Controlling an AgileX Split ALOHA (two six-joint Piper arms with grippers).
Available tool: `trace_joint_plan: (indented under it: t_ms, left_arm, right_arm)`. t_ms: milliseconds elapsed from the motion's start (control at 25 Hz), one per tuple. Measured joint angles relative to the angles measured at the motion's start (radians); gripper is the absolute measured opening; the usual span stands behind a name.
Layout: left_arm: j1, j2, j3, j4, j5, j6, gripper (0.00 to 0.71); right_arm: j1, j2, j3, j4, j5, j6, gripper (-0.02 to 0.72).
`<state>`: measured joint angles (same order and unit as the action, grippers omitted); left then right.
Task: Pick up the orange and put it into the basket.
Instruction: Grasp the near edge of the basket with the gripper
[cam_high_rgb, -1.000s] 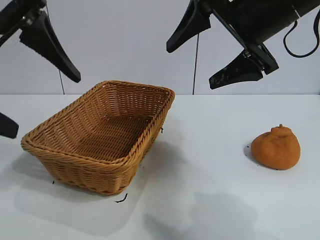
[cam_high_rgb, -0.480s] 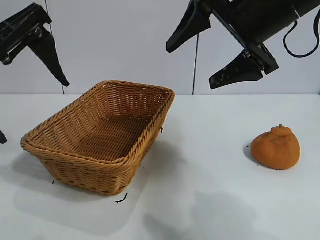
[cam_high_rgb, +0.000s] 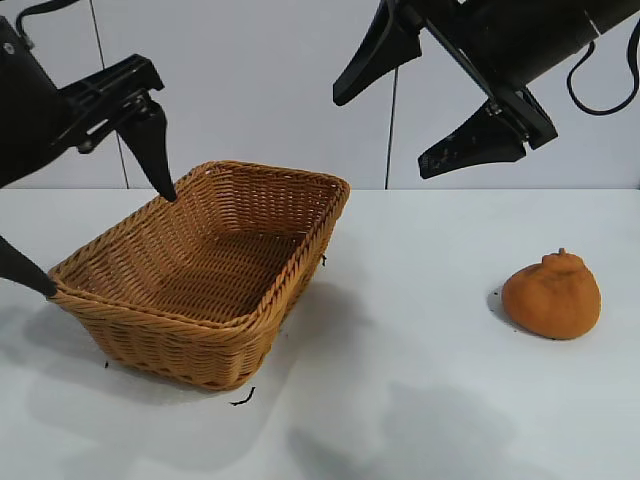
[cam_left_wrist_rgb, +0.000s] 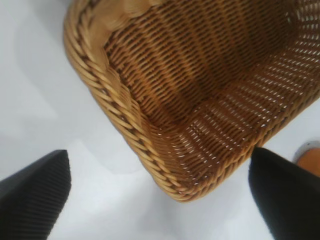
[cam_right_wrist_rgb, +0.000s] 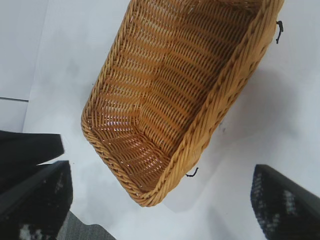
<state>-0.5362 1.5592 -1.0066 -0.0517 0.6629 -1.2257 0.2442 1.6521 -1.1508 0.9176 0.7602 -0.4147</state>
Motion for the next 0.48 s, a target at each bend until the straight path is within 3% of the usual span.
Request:
trace_joint_plan:
  t_ms: [200,480]
  left_arm:
    - [-0.061,0.063,-0.002,0.167,0.07,-0.264,0.692]
    - [-0.064,0.106,-0.002,0.23,0.019,-0.408,0.692]
  right_arm:
    - [0.0,0.0,0.0,0.0,0.0,0.0,0.696]
    - [0.0,0.0,0.0,0.0,0.0,0.0,0.696]
